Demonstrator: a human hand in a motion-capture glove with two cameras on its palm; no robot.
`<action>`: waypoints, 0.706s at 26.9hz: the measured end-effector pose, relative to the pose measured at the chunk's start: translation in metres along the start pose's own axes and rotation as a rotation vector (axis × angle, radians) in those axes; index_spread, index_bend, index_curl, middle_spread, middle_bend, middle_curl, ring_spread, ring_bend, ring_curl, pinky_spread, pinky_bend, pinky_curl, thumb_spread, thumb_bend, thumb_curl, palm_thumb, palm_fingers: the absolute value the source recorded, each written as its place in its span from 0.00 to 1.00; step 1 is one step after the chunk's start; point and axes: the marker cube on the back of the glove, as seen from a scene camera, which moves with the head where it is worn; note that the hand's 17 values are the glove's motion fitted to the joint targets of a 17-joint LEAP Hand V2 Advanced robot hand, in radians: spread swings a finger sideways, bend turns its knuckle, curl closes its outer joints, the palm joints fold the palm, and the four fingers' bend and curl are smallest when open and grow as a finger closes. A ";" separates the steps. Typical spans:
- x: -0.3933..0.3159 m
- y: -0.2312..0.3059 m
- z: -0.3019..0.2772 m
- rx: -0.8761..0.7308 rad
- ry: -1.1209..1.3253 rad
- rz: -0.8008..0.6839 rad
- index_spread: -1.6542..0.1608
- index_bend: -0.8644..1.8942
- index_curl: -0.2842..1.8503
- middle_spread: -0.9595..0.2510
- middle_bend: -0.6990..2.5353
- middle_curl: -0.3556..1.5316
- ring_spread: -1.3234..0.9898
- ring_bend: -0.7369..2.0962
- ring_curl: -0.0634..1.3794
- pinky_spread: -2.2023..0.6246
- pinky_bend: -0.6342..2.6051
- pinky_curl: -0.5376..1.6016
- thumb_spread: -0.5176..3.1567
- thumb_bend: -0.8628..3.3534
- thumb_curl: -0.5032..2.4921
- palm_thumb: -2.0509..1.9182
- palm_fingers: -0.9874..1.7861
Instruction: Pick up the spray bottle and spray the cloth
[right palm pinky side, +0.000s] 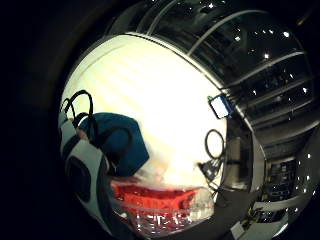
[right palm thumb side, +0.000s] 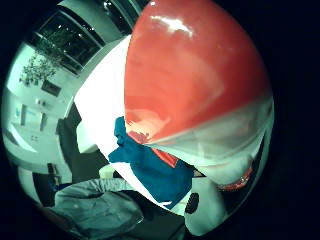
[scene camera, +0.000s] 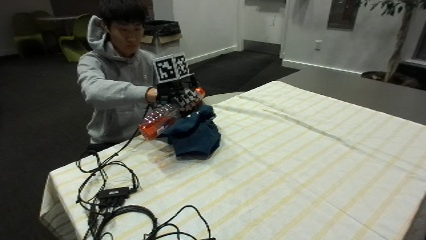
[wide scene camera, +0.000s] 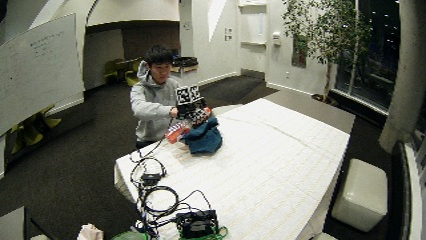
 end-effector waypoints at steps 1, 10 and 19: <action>0.001 -0.001 -0.005 0.008 0.003 0.000 0.78 0.44 0.39 0.67 0.39 0.45 0.49 0.47 0.37 0.67 0.33 0.43 0.16 0.20 0.41 0.77 0.86; -0.005 -0.002 -0.016 0.038 0.030 -0.015 0.78 0.44 0.39 0.67 0.39 0.45 0.49 0.47 0.37 0.67 0.33 0.43 0.16 0.20 0.42 0.77 0.86; -0.045 -0.008 -0.034 0.111 -0.338 0.010 0.78 0.44 0.39 0.67 0.39 0.45 0.49 0.47 0.37 0.67 0.33 0.43 0.16 0.20 0.42 0.77 0.86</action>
